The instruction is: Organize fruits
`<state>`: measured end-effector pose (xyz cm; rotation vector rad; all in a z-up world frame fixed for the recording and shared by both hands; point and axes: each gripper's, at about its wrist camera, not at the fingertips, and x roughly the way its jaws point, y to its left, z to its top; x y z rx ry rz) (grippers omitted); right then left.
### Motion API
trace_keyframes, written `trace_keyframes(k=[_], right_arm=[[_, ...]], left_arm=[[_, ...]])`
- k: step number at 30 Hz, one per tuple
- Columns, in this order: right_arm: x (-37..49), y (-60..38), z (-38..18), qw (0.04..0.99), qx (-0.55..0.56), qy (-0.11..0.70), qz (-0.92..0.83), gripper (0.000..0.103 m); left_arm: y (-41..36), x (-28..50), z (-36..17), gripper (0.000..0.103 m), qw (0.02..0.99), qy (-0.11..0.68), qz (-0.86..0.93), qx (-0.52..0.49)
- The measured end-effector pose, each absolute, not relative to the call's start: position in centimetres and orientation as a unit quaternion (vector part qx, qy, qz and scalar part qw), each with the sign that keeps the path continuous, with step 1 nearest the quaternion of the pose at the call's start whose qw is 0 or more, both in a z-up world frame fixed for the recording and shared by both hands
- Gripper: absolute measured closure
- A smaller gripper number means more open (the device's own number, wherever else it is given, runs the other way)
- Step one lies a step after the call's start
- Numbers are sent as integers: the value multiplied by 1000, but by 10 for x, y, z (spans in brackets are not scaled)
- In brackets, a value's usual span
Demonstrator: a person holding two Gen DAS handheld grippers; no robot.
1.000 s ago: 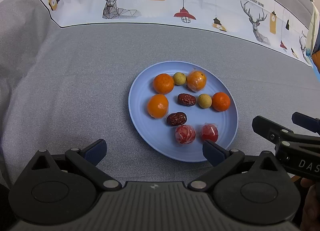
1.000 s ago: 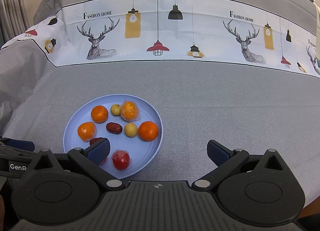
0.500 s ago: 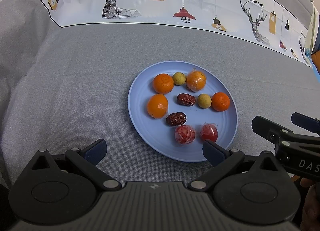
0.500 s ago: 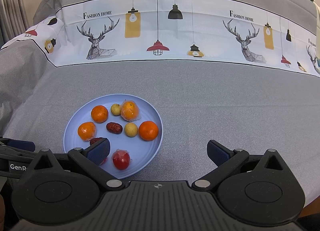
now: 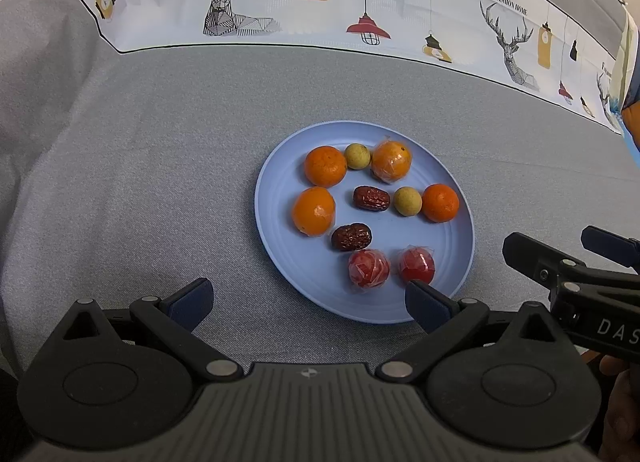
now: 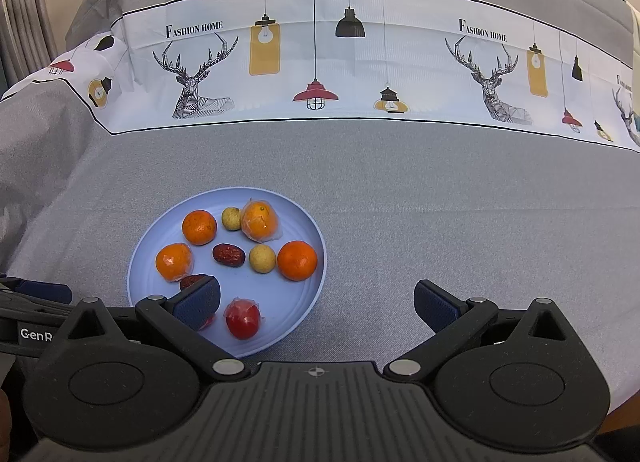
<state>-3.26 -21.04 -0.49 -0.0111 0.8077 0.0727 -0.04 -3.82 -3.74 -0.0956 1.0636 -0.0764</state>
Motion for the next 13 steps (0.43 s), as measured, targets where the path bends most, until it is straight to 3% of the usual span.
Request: trace_keyframes(k=[13], right_arm=[[-31,-215,-2,923,17,383,26,1]], left_arm=[[-34,2,-35,1,861,502,-50,-69]])
